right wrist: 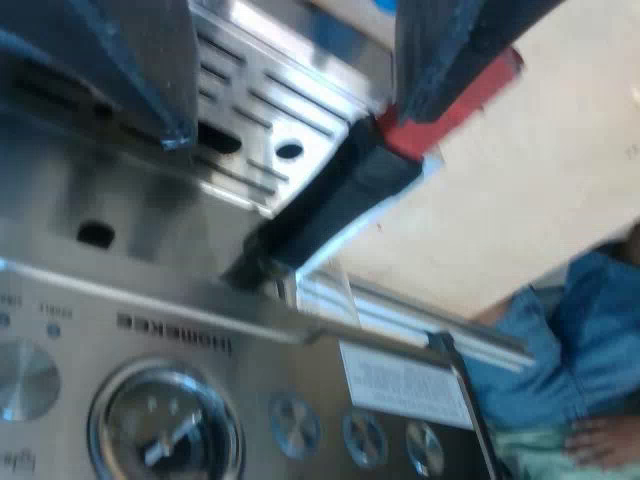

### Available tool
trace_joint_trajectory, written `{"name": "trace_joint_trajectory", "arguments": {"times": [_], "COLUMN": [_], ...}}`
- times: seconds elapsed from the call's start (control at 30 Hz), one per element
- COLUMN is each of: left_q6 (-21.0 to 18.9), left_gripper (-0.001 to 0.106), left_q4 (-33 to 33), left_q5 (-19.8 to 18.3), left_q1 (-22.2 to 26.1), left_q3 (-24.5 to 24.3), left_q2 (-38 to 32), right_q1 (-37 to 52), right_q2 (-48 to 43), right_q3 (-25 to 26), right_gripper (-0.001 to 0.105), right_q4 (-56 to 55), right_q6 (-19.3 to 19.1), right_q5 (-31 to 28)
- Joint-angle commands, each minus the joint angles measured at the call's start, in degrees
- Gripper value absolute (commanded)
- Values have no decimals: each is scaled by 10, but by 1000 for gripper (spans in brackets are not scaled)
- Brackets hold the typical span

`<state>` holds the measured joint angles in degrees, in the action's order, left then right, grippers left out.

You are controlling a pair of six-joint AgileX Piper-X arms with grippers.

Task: Put the handle in the coffee machine

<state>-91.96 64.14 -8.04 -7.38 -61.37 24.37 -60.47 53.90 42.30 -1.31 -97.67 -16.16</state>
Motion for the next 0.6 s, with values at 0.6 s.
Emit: {"name": "trace_joint_trajectory", "arguments": {"times": [0.6], "left_q6": [-4], "left_gripper": [76], "left_q4": [3], "left_q5": [38], "left_q1": [39], "left_q3": [161], "left_q2": [-278], "right_q1": [3], "right_q2": [-5], "right_q3": [4], "right_gripper": [47], "right_q4": [-67], "right_q6": [19], "right_q5": [130]}}
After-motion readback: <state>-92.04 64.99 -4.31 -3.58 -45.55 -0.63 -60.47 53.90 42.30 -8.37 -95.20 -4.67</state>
